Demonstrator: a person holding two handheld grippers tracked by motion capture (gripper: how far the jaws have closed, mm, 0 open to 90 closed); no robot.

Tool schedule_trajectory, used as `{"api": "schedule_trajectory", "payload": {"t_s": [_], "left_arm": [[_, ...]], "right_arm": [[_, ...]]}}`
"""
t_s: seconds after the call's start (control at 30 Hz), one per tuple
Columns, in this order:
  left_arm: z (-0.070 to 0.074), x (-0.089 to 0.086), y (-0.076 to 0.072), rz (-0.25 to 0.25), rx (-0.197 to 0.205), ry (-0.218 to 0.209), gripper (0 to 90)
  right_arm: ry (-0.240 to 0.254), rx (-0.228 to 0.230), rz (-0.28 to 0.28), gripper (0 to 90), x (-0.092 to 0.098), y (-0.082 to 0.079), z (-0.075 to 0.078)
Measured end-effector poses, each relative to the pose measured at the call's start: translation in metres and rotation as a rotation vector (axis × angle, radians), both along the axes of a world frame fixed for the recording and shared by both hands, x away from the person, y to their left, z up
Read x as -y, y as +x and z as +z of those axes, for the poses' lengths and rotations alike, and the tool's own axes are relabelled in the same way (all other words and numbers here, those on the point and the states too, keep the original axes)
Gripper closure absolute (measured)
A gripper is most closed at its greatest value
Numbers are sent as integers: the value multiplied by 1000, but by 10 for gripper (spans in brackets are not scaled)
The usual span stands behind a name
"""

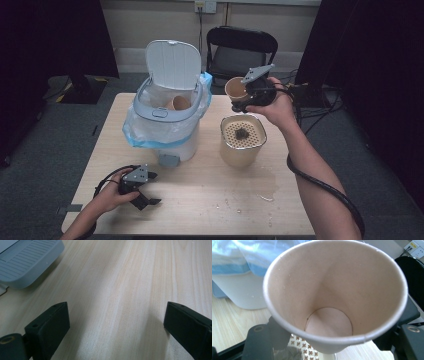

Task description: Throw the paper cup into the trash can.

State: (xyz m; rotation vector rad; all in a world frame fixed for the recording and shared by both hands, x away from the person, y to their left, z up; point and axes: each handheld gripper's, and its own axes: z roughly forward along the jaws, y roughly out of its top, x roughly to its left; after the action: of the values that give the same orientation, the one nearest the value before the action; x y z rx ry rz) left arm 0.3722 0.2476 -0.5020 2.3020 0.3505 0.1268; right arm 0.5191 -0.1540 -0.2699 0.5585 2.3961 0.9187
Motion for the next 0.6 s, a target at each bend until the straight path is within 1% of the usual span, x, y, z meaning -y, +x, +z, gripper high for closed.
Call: {"api": "schedule_trajectory", "payload": {"t_s": [0.27, 0.53, 0.6], "left_arm": [[0, 0, 0, -3, 1, 1, 54], [0, 0, 0, -2, 1, 1, 54], [0, 0, 0, -4, 0, 1, 54]], "right_arm": [[9, -9, 7, 305, -7, 4, 11], [39, -15, 28, 307, -15, 6, 23], [36, -18, 32, 307, -17, 6, 24]]}}
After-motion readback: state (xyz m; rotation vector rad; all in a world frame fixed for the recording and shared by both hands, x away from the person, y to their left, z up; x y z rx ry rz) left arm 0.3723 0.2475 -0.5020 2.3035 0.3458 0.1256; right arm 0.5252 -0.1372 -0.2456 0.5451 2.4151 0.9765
